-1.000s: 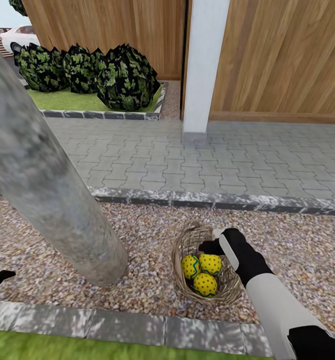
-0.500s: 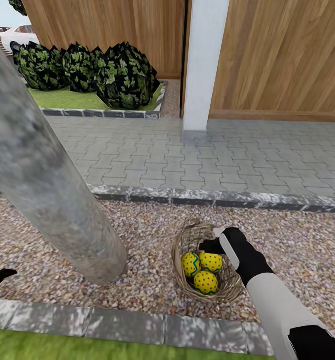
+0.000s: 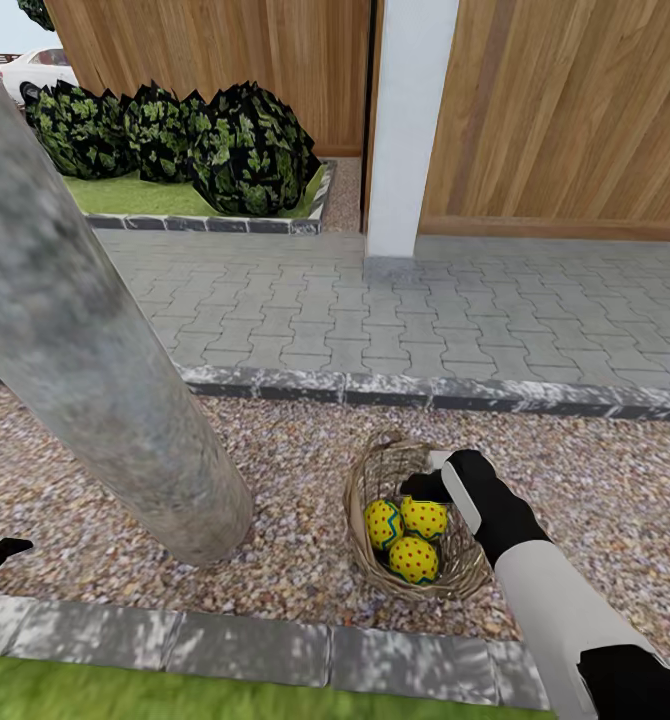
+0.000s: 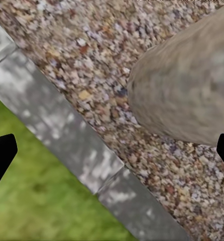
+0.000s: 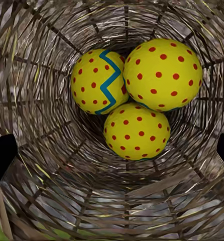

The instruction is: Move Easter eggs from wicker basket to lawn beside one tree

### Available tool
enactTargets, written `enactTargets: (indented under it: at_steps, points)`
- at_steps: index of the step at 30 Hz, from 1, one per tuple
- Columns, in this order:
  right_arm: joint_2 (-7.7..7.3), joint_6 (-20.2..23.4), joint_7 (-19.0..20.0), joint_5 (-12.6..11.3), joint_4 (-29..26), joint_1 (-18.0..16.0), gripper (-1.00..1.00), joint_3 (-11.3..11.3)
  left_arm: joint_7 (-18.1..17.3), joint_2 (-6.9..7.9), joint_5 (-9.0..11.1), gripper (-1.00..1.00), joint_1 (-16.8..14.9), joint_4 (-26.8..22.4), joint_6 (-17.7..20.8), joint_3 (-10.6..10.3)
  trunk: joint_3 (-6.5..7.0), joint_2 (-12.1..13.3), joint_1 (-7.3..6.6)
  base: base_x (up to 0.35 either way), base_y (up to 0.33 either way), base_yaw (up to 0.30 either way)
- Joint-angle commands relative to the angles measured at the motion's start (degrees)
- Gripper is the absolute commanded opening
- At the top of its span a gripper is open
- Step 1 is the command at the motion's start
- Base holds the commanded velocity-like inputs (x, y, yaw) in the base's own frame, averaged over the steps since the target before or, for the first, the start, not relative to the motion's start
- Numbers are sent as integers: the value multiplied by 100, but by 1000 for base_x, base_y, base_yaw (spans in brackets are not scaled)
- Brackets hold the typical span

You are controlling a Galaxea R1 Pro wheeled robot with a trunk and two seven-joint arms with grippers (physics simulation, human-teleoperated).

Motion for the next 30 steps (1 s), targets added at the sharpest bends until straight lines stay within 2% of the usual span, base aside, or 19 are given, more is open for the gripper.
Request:
enactTargets:
  at_steps: [1, 6, 12, 18, 22, 30]
  points:
    - [-7, 17, -70, -86, 45, -122, 100, 1, -59, -3, -51, 100, -6, -7, 26, 94, -23, -43, 22, 0, 0, 0]
    - [-2, 18, -79, -99, 153, -260, 100, -12, -59, -4, -46, 100, -6, -9, 26, 164, -113, -244, 132, 0, 0, 0]
    - [-2, -32, -73, -82, 711, -581, 100, -22, -59, -4, -46, 100, -5, -25, 26, 194, -220, -485, 263, 0, 0, 0]
    - [7, -80, -72, -93, 1256, -937, 100, -23, -59, -4, -46, 100, -5, -27, 27, 384, -328, -725, 395, 0, 0, 0]
    - [8, -325, -68, -87, 1729, -1148, 100, -21, -60, -4, -46, 100, -6, -27, 27, 503, -400, -886, 483, 0, 0, 0]
    - [1, -527, -67, -98, 1939, -1226, 100, -23, -61, -4, -46, 100, -6, -22, 28, 529, -543, -1207, 659, 0, 0, 0]
